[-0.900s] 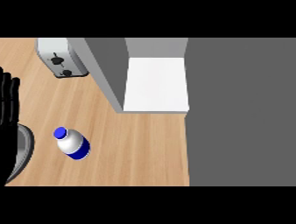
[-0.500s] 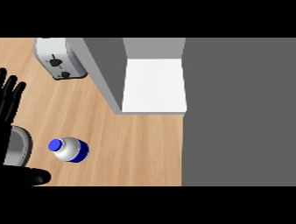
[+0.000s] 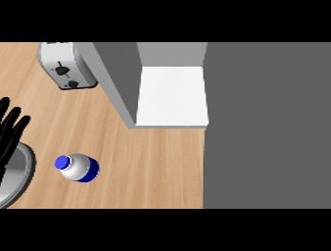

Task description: Pick up the bottled water, place it into the cabinet and close the cabinet

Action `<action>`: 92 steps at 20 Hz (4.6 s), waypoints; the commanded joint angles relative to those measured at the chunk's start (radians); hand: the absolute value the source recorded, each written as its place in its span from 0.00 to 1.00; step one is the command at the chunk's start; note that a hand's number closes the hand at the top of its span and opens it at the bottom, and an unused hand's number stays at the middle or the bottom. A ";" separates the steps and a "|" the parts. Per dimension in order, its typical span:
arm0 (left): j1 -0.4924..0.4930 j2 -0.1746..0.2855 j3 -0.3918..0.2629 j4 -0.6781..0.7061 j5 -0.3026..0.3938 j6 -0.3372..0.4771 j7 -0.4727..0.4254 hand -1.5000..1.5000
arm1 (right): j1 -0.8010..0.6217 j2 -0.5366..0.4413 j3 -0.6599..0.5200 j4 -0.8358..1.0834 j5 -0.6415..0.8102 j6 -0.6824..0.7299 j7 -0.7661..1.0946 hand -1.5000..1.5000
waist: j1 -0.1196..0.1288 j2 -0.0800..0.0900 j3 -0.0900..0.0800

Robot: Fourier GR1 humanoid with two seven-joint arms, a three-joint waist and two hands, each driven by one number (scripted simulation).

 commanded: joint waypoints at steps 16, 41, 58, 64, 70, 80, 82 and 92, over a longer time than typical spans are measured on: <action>0.074 -0.037 0.066 0.123 -0.094 0.003 -0.086 0.00 | 0.300 0.005 0.059 -0.167 0.008 0.084 -0.072 0.00 | -0.010 0.002 -0.001; -0.017 -0.086 0.155 0.958 -0.207 -0.024 -0.754 0.00 | 0.606 -0.032 0.012 -0.222 -0.050 0.225 -0.307 0.00 | -0.016 0.002 -0.001; -0.220 -0.063 0.214 1.515 -0.126 -0.220 -1.066 0.00 | 0.697 -0.035 0.026 -0.218 -0.032 0.278 -0.379 0.00 | -0.019 0.003 -0.002; -0.275 -0.107 0.248 1.601 -0.088 -0.195 -1.113 1.00 | 0.731 -0.030 0.053 -0.214 0.014 0.284 -0.402 0.00 | -0.025 0.002 -0.002; -0.243 -0.085 0.261 1.673 -0.058 -0.322 -1.207 1.00 | 0.693 0.004 0.076 -0.165 0.040 0.264 -0.419 0.00 | -0.019 0.004 -0.003; -0.302 -0.147 0.121 1.673 -0.019 -0.207 -1.402 1.00 | 0.674 -0.006 0.069 -0.158 0.038 0.270 -0.418 0.00 | -0.022 0.003 -0.003; -0.304 -0.147 0.066 1.616 0.016 -0.209 -1.340 1.00 | 0.641 -0.017 0.048 -0.154 -0.002 0.267 -0.395 0.00 | -0.010 0.001 -0.001; -0.318 -0.150 -0.271 1.414 0.276 -0.035 -1.174 1.00 | 0.640 -0.018 0.041 -0.172 -0.036 0.277 -0.370 0.00 | -0.008 0.000 0.000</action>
